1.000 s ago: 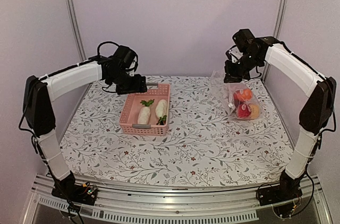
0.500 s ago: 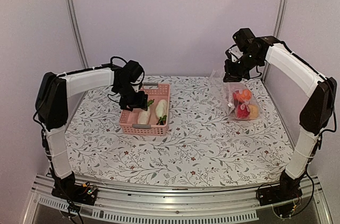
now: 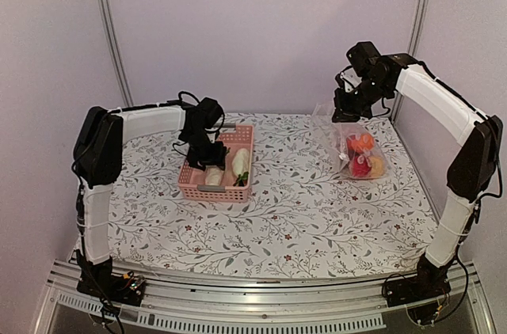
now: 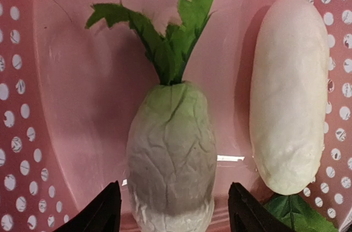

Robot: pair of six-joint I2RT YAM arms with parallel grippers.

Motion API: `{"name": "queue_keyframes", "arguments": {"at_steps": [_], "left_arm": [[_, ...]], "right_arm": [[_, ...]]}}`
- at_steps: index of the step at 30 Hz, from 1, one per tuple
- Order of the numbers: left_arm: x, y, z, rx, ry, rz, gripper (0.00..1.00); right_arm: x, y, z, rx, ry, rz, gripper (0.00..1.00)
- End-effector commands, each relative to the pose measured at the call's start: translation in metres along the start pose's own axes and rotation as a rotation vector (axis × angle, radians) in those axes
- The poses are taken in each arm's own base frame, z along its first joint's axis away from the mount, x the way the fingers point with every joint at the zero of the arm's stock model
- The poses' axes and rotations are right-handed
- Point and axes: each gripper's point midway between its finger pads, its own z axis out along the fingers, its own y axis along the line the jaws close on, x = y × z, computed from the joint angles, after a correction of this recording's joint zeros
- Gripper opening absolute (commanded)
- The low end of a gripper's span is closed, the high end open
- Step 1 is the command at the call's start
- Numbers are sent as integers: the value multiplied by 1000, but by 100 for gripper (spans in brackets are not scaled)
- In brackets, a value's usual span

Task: Place the food in the zip-top bag and seal the zipper
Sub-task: Pick up the fake vegetable from the bin, then place the fake vegetable in the zipper food storage bag.

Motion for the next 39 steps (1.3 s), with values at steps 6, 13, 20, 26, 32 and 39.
{"name": "queue_keyframes", "arguments": {"at_steps": [6, 13, 20, 26, 32, 39], "left_arm": [[3, -5, 16, 9, 47, 9, 53], [-13, -12, -19, 26, -19, 21, 39], [-48, -39, -95, 144, -175, 19, 38], [-81, -95, -182, 469, -394, 15, 34], [-97, -145, -277, 771, -700, 89, 31], [-87, -193, -322, 960, -856, 186, 30]], "right_arm": [[-3, 13, -21, -44, -46, -4, 0], [-1, 20, -24, -57, -49, -16, 0], [0, 45, -27, -108, -51, -38, 0], [3, 68, -24, -154, -37, -54, 0], [2, 86, -24, -190, -29, -66, 0], [3, 98, -27, -225, -20, -70, 0]]}}
